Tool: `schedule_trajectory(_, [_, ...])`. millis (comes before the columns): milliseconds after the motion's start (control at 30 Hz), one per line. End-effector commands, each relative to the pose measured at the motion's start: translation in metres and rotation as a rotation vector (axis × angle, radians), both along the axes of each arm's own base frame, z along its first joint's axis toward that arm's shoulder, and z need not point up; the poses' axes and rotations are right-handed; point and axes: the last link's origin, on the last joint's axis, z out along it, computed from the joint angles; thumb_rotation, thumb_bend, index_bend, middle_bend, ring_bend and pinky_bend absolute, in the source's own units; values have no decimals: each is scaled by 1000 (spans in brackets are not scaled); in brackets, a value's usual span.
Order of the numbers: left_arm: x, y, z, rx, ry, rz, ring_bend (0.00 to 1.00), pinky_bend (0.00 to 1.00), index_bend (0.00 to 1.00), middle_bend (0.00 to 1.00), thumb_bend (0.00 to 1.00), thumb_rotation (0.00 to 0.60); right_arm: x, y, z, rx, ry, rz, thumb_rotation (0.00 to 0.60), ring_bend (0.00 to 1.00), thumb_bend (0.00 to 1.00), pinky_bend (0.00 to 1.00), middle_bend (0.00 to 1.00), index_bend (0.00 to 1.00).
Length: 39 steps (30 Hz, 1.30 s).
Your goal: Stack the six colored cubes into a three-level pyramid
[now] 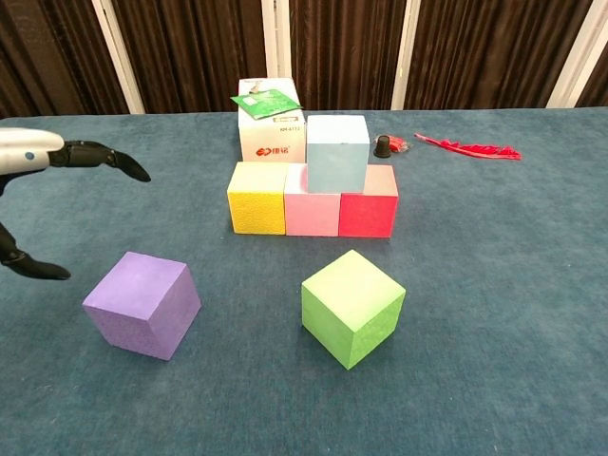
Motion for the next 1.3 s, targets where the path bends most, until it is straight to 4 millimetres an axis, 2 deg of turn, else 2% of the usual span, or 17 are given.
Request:
schedule_trajectory(33, [-2, -3, 0, -25, 12, 13, 0, 0, 141, 91, 212, 600, -1, 0, 1, 1, 1, -4, 600, 0, 242, 0, 45, 0])
schedule_trajectory(400, [6, -14, -15, -82, 13, 23, 0, 0, 159, 138, 212, 600, -1, -1, 1, 8, -7, -7, 600, 0, 242, 0, 46, 0])
schedule_trajectory(667, [-1, -12, -30, -95, 38, 32, 0, 0, 191, 188, 212, 600, -3, -2, 1, 11, -20, -22, 600, 0, 242, 0, 45, 0])
schedule_trajectory(1300, [8, -10, -48, -83, 50, 2, 0, 0, 227, 239, 243, 600, -5, -3, 3, 12, -36, -36, 600, 0, 242, 0, 44, 0])
